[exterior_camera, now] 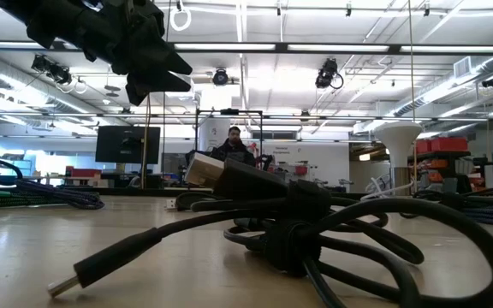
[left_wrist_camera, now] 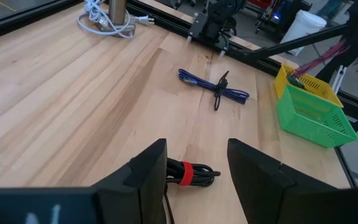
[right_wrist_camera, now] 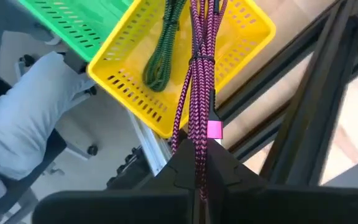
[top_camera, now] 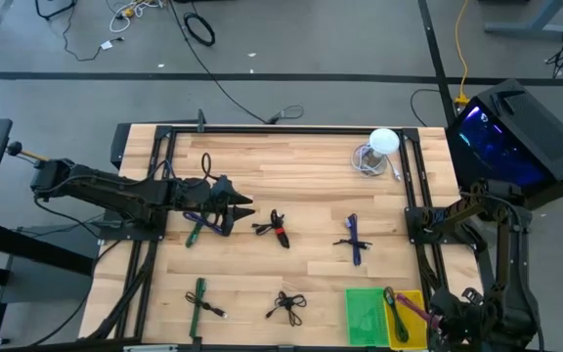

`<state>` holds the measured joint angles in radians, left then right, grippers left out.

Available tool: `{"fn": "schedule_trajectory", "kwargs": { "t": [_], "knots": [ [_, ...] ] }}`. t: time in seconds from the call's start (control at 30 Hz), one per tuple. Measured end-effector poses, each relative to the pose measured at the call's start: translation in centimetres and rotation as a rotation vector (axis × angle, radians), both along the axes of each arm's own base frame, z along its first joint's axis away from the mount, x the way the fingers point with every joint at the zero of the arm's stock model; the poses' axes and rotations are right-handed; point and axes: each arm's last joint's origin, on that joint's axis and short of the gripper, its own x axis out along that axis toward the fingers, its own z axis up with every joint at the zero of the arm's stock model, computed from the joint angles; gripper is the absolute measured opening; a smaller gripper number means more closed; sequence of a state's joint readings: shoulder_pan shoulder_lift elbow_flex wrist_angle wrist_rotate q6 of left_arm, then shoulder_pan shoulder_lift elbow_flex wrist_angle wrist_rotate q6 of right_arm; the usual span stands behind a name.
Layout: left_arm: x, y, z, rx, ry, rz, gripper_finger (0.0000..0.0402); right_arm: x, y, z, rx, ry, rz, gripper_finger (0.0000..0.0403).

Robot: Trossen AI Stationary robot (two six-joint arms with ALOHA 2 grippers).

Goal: Pick & Place USB Port
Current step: Put the red and black charger cable into the yellow basket

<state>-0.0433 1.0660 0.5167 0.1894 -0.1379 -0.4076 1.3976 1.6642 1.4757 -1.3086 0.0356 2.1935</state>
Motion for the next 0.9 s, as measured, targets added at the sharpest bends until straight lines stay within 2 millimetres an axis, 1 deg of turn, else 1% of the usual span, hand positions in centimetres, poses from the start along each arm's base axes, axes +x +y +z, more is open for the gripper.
{"fn": "schedule_trajectory", "kwargs": {
  "t": [0.1, 0.27, 0.4, 0.57, 0.73, 0.9],
  "knots": [
    [0.0, 0.0, 0.0, 0.0, 0.0, 0.0, 0.0177, -0.1, -0.6, -0.1, -0.056, 0.03, -0.03, 0.0006],
    [0.0, 0.0, 0.0, 0.001, 0.0, 0.0, 0.0177, -0.2, -0.9, -0.2, -0.1, 0.052, -0.05, 0.0006],
    [0.0, 0.0, 0.0, 0.002, 0.0, -0.001, 0.0177, -0.1, -0.8, -0.2, -0.079, 0.023, -0.03, 0.0006],
    [0.0, 0.0, 0.0, 0.002, 0.0, -0.001, 0.0177, -0.1, -0.9, 0.1, -0.066, 0.01, -0.045, 0.0006],
    [0.0, 0.0, 0.0, 0.002, 0.0, -0.001, 0.0177, 0.0, -1.2, 0.3, -0.099, -0.051, -0.034, 0.0006],
    [0.0, 0.0, 0.0, 0.002, 0.0, -0.001, 0.0177, -0.1, -1.8, 0.3, -0.159, -0.055, -0.054, 0.0006]
  ]
}}
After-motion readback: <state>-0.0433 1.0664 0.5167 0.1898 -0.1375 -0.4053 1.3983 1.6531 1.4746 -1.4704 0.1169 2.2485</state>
